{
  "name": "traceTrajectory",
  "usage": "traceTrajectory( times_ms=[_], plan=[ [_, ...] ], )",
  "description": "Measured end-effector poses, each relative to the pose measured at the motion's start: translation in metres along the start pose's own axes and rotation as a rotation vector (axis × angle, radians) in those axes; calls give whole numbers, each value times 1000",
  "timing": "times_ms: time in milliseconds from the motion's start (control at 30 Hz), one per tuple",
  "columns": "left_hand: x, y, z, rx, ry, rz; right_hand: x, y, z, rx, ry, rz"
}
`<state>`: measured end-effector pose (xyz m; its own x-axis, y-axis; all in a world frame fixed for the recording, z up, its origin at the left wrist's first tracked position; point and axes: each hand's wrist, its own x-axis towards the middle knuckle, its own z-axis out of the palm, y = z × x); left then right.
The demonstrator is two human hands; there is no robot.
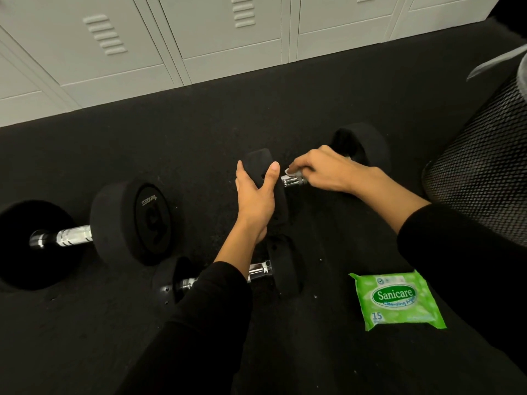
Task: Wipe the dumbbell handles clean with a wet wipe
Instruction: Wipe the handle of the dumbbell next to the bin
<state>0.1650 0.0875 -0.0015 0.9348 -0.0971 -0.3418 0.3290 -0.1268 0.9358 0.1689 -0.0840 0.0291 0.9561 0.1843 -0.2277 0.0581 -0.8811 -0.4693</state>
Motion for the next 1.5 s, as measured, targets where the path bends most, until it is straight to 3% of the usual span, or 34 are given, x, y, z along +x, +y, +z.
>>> traceTrajectory(
  times_ms=[267, 500, 700, 800, 933, 1100, 1267, 1500],
  plan=[
    [2, -5, -1, 1, -9, 10, -19, 6, 13, -81, -18, -147],
    [3, -3, -1, -29, -30, -28, -2, 0, 21, -2, 66, -15],
    [4, -7, -1, -8, -21, 8, -18, 4, 35, 33, 60, -124],
    [1, -6, 0, -12, -28, 4, -14, 4, 27, 44, 67, -81],
    [3, -4, -1, -27, -38, -12, 1, -16, 27, -26, 82, 69],
    [3, -5, -1, -28, -43, -1, -16, -20, 62, -135, 206, -80],
    [3, -6, 0, -20, -15, 11, -35, -5, 80, -265, 213, -179],
    [0, -5, 1, 20, 4, 24, -44, -4, 74, -384, 70, -155]
  ],
)
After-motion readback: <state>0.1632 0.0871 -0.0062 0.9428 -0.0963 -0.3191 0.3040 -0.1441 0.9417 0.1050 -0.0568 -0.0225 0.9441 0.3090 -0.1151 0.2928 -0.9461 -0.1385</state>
